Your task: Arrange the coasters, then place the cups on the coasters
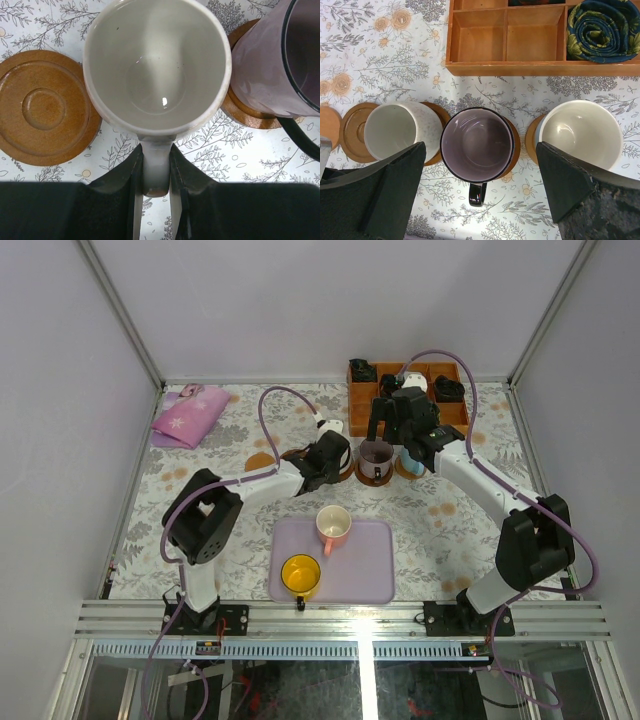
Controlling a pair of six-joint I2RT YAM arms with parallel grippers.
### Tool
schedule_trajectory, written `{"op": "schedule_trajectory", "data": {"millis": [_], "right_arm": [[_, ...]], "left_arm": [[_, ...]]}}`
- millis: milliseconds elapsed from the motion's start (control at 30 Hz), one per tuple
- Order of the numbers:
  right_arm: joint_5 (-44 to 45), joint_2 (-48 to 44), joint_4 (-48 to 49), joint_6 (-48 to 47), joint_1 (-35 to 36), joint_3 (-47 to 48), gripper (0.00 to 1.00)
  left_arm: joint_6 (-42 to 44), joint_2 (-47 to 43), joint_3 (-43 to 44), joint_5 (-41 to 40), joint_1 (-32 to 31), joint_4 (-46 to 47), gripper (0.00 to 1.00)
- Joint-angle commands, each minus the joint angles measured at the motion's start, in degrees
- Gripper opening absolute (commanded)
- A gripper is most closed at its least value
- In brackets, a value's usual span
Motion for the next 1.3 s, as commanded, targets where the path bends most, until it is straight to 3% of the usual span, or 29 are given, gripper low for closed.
{"op": "schedule_trajectory", "data": {"millis": [0,133,300,400,1267], "right_arm": [[-1.17,-0.62,1.17,1.08,-0.27,1.65,0.99],[-1.85,-0.23,1.22,1.45,-0.24,1.82,0.99],[-2.1,-0.21,1.22,1.56,-0.22,1.89,0.99],[-2.12,-0.22,1.23,1.68,-0.22,1.76,0.99],[-3.03,-1.61,1.75,2.76,-0.16,0.19,0.99]], "left_arm": [[-0.46,-3.55,1.43,-2.23,-0.38,0.73,0.13],[-0.62,-3.66,1.16,-1.49,-0.51,0.68,0.17],[-0.38,-3.69,0.95,-0.27,-0.56,1.0,0.42],[-0.21,-3.92,0.74,0.46,-0.6,1.12,0.49],[0.26,-7.07,-2.26,7.39,-1.54,-1.8,0.5]]}}
